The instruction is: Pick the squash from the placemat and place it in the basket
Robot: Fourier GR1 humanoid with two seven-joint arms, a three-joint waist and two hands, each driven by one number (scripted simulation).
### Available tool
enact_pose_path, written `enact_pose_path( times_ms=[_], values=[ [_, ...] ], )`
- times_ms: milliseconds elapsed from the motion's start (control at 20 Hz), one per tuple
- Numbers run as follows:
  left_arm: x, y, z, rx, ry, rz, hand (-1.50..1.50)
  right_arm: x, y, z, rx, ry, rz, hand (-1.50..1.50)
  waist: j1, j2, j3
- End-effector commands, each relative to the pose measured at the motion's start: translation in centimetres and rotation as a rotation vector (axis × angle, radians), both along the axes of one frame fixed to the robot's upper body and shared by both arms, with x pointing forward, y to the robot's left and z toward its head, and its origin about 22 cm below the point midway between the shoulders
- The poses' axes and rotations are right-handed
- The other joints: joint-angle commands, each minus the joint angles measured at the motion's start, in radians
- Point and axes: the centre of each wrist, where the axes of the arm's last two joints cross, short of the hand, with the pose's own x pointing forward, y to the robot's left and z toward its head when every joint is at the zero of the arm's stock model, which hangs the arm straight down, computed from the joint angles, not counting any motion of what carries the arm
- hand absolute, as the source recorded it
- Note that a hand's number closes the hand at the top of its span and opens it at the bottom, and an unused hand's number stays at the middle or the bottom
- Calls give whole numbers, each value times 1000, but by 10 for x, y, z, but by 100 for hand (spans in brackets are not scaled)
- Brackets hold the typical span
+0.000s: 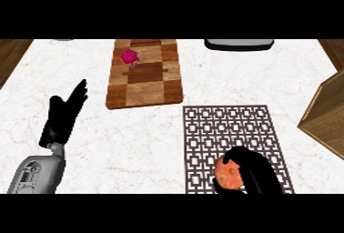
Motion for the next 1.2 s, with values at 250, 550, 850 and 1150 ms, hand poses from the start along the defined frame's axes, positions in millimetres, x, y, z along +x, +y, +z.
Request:
enact_pose_path(
  times_ms=[250,550,850,1150],
  values=[
    [-6,2,0,-2,6,23,0,-71,-67,11,-451,75,668,150,-23,-2,4],
    [-5,2,-5,-9,-1,41,0,-107,-88,73,-78,138,657,150,-49,4,4],
    [-8,9,-2,-14,4,38,0,-116,-71,132,294,106,658,150,-60,3,3],
    [-12,22,0,8,-10,57,0,-107,-72,183,368,-12,639,150,-65,2,1]
  ],
)
